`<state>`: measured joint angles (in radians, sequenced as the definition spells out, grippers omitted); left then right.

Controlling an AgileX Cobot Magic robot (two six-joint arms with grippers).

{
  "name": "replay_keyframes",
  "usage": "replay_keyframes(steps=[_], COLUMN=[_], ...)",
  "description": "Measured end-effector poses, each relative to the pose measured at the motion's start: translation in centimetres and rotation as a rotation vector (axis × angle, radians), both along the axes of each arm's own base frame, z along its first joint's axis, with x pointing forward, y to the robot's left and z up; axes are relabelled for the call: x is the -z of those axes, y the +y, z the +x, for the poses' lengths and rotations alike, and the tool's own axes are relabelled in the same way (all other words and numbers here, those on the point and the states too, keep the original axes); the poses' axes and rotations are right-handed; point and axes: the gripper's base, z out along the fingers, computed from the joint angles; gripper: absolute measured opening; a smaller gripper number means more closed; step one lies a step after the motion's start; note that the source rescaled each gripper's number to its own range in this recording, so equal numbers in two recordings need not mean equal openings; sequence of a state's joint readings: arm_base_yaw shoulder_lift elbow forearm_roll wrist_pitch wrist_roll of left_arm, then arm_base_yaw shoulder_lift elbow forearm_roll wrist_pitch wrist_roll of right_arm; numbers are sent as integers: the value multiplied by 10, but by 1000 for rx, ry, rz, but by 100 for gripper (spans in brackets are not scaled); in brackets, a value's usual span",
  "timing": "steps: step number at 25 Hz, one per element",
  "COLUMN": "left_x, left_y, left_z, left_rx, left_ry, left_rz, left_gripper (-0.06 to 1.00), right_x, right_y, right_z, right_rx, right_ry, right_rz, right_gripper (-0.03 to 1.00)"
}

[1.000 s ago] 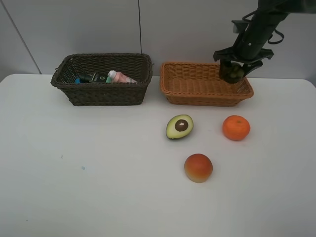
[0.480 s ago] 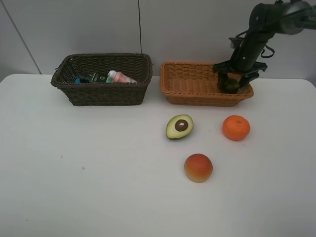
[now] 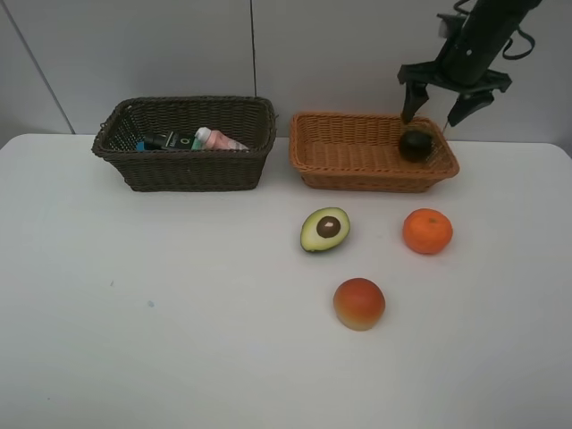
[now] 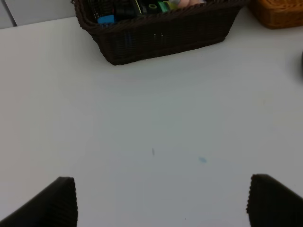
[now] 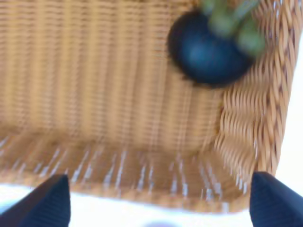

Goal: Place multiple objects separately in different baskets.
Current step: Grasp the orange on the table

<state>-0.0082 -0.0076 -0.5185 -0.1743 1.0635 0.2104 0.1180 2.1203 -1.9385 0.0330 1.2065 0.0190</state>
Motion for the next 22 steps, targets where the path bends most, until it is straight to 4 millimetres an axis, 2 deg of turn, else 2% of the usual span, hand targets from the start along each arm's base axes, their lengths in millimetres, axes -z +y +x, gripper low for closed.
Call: replay_keyframes(steps=[2,5,8,11,15,22], left_x=[0,0,0,0,0,0], left_y=[0,0,0,0,0,0], left_z=[0,0,0,0,0,0], left_rx=[0,0,0,0,0,0], left_ry=[0,0,0,0,0,0], left_rz=[0,0,0,0,0,0], left_gripper=[88,88,88,88,88,88], right_x=[-9,-9,-1,16,48,75], right_y=[0,-3,-1,7,21,24], right_z=[-19,-56,-89,-110,-121,-115], right_rx=[3,12,4,-23,-67,-108], right_ry=[17,89,136,162,195,187], right_rz=[7,3,2,0,-13,-73], right_gripper=[85,85,85,85,85,85])
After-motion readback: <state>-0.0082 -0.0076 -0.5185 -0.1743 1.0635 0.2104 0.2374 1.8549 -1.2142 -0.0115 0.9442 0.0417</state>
